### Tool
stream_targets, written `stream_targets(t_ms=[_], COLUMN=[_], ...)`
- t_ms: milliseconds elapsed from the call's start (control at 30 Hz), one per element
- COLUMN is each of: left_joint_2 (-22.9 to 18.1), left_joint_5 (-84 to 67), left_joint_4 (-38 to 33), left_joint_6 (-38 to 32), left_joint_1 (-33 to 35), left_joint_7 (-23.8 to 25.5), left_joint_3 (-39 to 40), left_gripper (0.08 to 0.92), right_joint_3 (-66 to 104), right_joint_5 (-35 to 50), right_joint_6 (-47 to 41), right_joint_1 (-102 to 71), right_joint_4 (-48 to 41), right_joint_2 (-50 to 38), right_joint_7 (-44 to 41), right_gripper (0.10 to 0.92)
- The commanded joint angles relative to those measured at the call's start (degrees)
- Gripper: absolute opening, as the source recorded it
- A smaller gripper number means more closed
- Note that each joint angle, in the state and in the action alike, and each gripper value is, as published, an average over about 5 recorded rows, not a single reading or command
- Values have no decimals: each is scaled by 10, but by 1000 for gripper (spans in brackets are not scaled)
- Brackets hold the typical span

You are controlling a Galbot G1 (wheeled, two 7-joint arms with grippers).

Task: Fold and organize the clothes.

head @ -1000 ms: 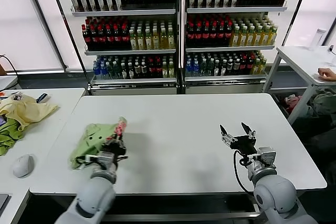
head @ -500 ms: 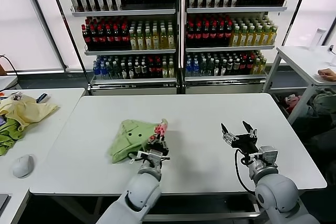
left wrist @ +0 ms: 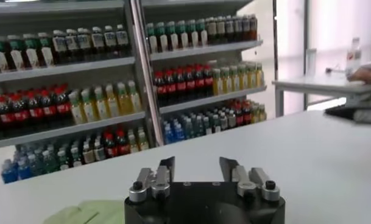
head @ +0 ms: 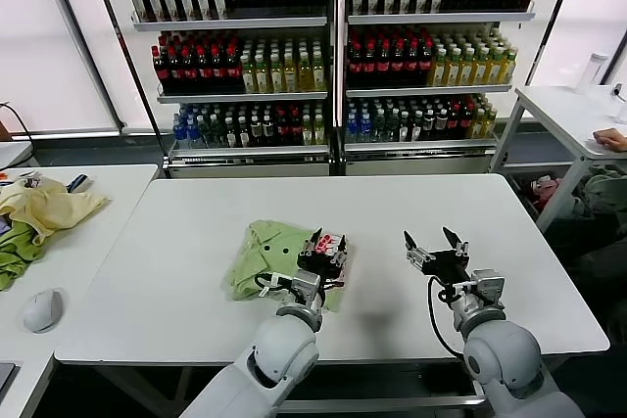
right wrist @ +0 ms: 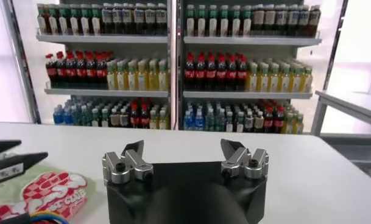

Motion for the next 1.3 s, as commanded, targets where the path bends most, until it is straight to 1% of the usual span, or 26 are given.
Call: stream_targets(t_ms=[33, 200, 333, 600, 767, 833, 900, 1033, 1300], left_joint_2=[76, 128, 139, 119, 118, 118, 118, 117, 117], left_joint_5=[-93, -88, -85, -73, -72, -72, -72, -71, -71], left_joint_4=[-125, -117, -115, -115, -120, -121, -122, -122, -126], left_joint_6=[-34, -56, -65, -72, -73, -73, -72, -72, -73], left_joint_1=[73, 121, 147, 163, 167, 168, 169, 172, 180], left_joint_7=[1, -3, -5, -6, -6, -6, -6, -6, -5], left_joint_3=[-136, -211, -241, -248, -247, -248, -248, -250, -257], left_gripper=[623, 760, 815, 823, 823, 823, 823, 823, 823], right_joint_3=[-101, -160, -193, -216, -220, -221, -221, -219, -210], right_joint_5=[16, 35, 43, 31, 34, 38, 41, 42, 25], right_joint_6=[-1, -2, 3, 16, 21, 22, 22, 21, 3], right_joint_1=[37, 76, 105, 133, 133, 132, 133, 140, 179], right_joint_4=[-66, -118, -166, -219, -224, -222, -222, -226, -243], right_joint_2=[48, 97, 127, 162, 165, 163, 161, 156, 130], right_joint_7=[31, 68, 95, 107, 110, 109, 107, 98, 56], right_gripper=[823, 823, 823, 823, 822, 807, 775, 673, 440])
